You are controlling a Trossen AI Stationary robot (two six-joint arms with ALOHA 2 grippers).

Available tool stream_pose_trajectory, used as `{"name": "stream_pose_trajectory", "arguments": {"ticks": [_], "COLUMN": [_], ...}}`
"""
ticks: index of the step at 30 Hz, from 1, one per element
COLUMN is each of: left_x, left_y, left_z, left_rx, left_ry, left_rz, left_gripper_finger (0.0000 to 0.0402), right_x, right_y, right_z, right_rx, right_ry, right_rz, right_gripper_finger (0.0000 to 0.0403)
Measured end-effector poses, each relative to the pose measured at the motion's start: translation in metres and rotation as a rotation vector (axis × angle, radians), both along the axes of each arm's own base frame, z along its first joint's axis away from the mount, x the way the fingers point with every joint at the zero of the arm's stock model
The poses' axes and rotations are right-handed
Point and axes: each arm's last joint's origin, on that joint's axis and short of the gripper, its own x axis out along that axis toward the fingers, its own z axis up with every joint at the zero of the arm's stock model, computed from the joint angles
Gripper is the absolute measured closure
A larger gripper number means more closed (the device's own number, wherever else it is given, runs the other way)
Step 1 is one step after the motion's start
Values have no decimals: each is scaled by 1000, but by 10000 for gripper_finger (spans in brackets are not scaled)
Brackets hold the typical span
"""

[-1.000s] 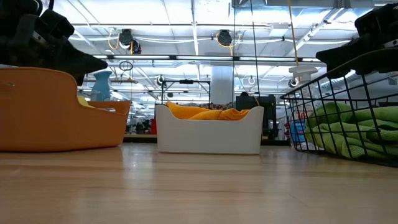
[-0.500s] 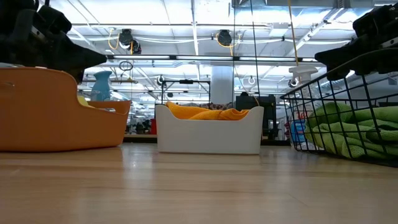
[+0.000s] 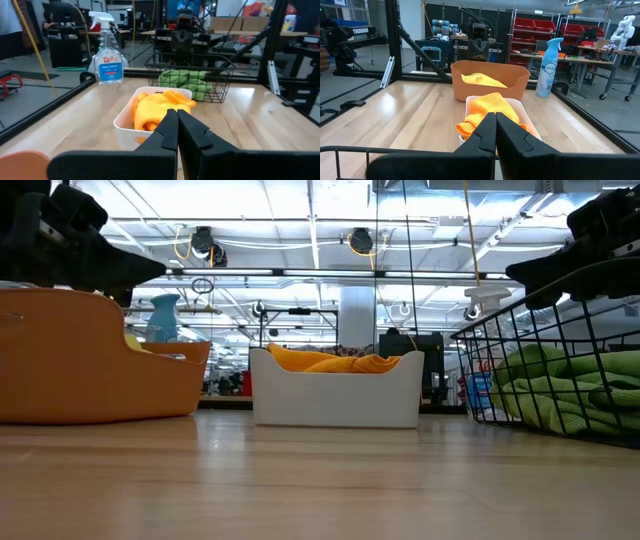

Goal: Sort microfiber towel by color & place in baskets

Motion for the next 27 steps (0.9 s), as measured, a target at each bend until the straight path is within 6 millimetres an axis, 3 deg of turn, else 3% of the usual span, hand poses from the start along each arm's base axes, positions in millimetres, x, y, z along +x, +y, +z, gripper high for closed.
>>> {"name": "stream_pose_trajectory", "arguments": {"ticks": [8,27], "left_x": [-7,-6], "left_y": [-1,5], "left_z": [3,2], "left_rx": [19,23], "left_ry": [-51,-37], "left_rz": [-79,-41], "left_gripper_finger": [400,401], "right_x": [0,0], "right_y": [0,0], "right_z": [0,0], "right_rx": [0,0], "right_ry": [0,-1], "right_rz": [-1,-1], "right_gripper_finger": [403,403]}}
